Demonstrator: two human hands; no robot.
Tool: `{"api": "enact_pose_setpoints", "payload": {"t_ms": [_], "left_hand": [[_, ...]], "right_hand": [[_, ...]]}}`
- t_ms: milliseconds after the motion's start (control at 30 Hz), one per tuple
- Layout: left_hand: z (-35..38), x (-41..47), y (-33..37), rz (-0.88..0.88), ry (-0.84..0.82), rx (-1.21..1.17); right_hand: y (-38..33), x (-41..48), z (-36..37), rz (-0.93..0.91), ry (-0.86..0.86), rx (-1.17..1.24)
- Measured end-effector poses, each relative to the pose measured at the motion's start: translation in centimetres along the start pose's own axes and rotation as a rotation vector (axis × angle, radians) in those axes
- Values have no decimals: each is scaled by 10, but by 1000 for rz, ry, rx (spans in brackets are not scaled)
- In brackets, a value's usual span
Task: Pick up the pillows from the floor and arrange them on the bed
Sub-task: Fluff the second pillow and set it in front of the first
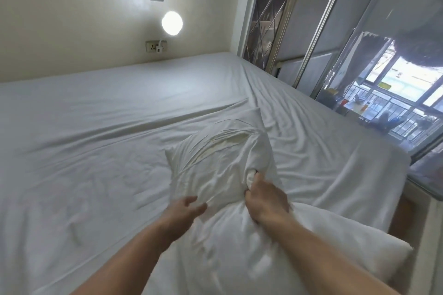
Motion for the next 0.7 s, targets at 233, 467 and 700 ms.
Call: {"api": "enact_pose_setpoints", "payload": {"t_ms": [233, 467, 700], "left_hand": [[-131, -91, 41, 47, 351, -48], [-201, -152, 85, 87, 397, 51], [-220, -163, 33, -70, 245, 190]], "right_hand": [[-156, -135, -9, -260, -53, -21], [-272, -301, 39, -743, -458, -100], [-274, -295, 63, -868, -527, 107]]}}
Point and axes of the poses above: each hand's wrist, its own x-axis towards the middle knuckle, its own z-axis out of the palm, y = z × x, the point moved 8 cm from there along x, towards the middle knuckle, and after that the axes turned 13 degrees about z, right-handed, at the moved point
